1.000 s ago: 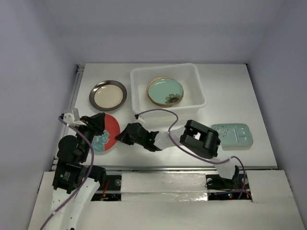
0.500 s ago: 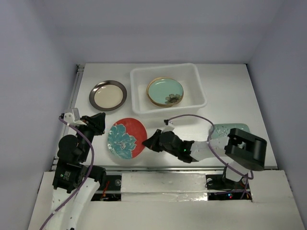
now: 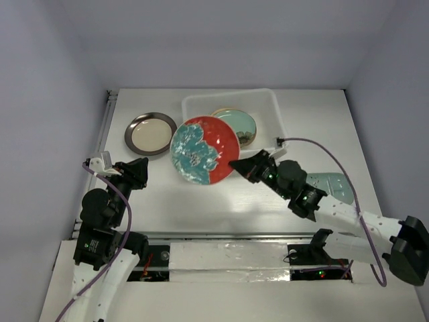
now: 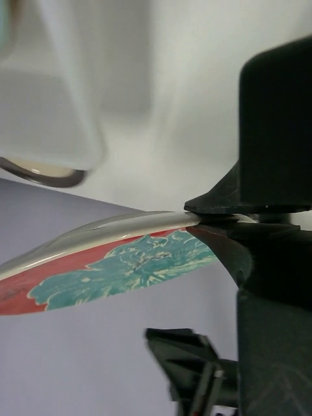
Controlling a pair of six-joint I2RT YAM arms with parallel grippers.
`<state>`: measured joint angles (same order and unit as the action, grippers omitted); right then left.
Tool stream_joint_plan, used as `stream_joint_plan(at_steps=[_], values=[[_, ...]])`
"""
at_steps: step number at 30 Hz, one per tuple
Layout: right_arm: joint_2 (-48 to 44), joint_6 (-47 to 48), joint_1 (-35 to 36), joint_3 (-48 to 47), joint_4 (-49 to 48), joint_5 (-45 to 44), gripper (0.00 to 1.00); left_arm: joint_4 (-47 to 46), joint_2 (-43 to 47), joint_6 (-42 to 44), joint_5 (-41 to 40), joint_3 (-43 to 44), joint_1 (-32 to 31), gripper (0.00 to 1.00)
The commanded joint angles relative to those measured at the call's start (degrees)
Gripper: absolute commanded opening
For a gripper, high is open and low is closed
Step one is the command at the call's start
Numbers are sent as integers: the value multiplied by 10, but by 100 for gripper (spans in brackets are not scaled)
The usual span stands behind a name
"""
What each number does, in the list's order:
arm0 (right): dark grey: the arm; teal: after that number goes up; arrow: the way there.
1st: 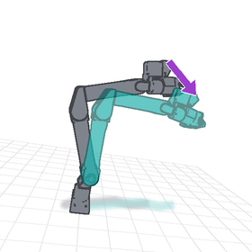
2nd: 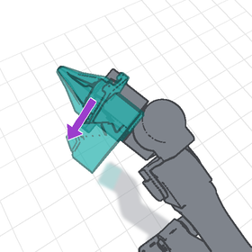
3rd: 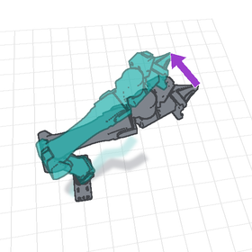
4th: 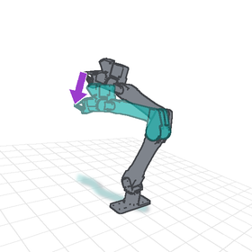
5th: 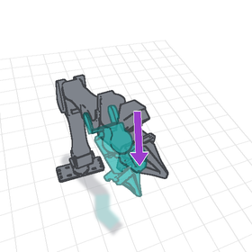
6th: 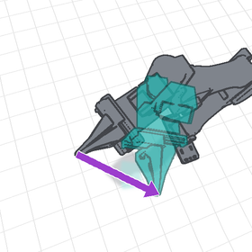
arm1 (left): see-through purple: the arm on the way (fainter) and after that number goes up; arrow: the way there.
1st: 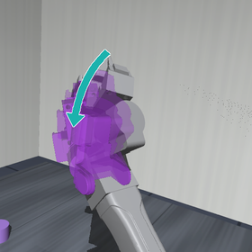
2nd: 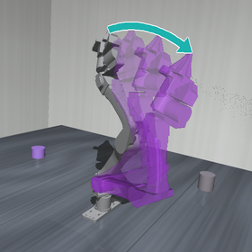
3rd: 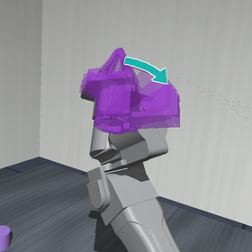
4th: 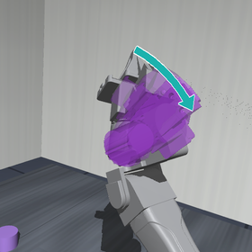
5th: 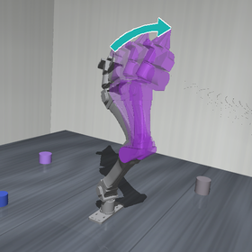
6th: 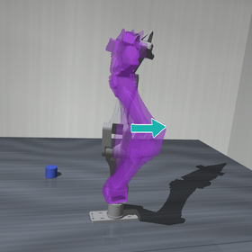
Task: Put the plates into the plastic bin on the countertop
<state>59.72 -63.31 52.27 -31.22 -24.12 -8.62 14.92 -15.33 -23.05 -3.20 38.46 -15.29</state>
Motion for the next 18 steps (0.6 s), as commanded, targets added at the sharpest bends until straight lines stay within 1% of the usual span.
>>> stream_joint_plan(at_steps=[1, 2, 4, 5, 6, 7, 9, 11, 13, 14, 18], values=[[-37, 55, -68, -88, -14, 10, 0, -23, -8, -2, 9, 9, 3, 20], [-31, 63, -101, -101, -1, 19, 0, -23, -9, -2, 10, 9, 3, 22], [1, 88, -130, -138, 18, 37, 0, -25, -10, -2, 12, 8, 3, 23], [16, 93, -145, -149, 21, 49, 0, -25, -11, -2, 13, 7, 3, 23], [32, 98, -178, -161, 21, 66, 0, -26, -11, -2, 14, 7, 3, 24], [65, 99, -191, -181, 19, 79, 0, -26, -12, -2, 14, 7, 3, 24], [98, 101, -225, -199, 14, 103, 0, -27, -12, -2, 15, 6, 3, 25], [149, 101, -244, -226, 11, 132, 0, -27, -14, -2, 17, 6, 3, 25], [180, 92, -265, -238, -2, 147, 0, -29, -15, -2, 19, 5, 3, 25], [210, 86, -272, -245, -11, 171, 0, -29, -15, -2, 20, 5, 3, 26], [258, 58, -292, -253, -37, 194, 0, -31, -15, 0, 21, 5, 3, 26]])
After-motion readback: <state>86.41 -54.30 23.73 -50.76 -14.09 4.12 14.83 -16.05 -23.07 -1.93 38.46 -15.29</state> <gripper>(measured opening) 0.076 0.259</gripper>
